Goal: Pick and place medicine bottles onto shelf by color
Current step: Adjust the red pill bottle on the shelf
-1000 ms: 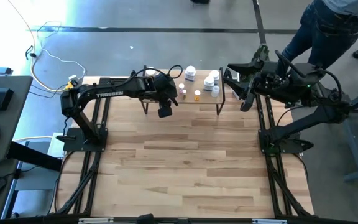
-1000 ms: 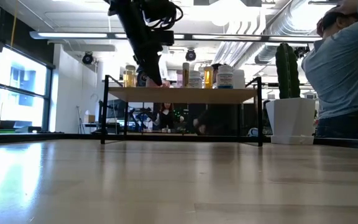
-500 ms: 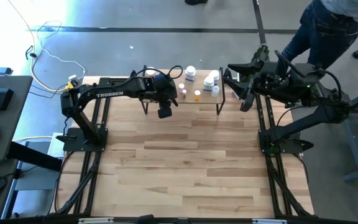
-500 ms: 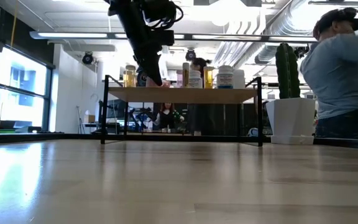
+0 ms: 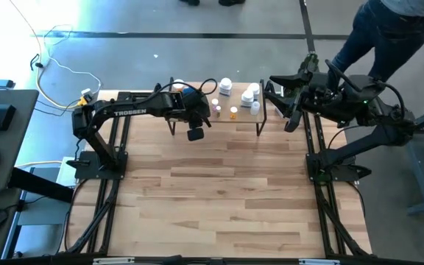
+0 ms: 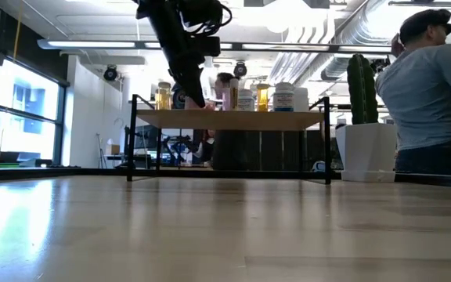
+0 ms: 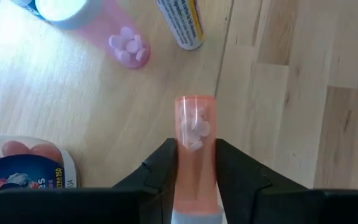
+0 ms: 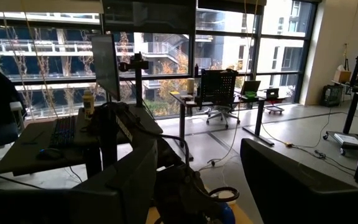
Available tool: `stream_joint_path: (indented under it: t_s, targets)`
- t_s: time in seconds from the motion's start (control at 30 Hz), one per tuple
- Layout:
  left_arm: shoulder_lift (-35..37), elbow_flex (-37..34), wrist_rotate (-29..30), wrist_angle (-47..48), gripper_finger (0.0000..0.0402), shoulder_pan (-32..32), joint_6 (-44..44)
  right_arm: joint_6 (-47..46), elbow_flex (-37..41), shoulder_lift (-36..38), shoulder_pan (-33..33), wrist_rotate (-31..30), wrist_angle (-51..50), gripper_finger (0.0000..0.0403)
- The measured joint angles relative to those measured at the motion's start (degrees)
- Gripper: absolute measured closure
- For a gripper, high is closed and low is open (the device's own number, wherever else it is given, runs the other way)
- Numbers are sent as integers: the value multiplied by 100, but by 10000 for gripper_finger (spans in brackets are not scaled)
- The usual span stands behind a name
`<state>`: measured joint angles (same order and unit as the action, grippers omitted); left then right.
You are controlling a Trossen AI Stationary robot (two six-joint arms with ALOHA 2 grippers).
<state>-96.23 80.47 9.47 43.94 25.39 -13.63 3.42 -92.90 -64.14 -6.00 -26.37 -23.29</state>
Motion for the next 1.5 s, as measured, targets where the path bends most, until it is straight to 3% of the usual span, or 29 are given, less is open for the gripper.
stream_joint_path:
  t_s: [0.6, 0.87, 1.17, 1.5]
  targets:
    - [288, -7, 411, 51, 316, -304, 133, -3, 0, -2, 2, 0, 0, 180]
    - [708, -4, 786, 107, 316, -692, 140, -697, 0, -30, 2, 227, -140, 180]
    - [1131, 2, 1474, 148, 316, -1607, -479, -1842, 0, -332, -22, 660, -649, 180]
    - [1222, 4, 2545, 133, 316, -2904, -1675, -3347, 2, -953, -50, 1642, -823, 180]
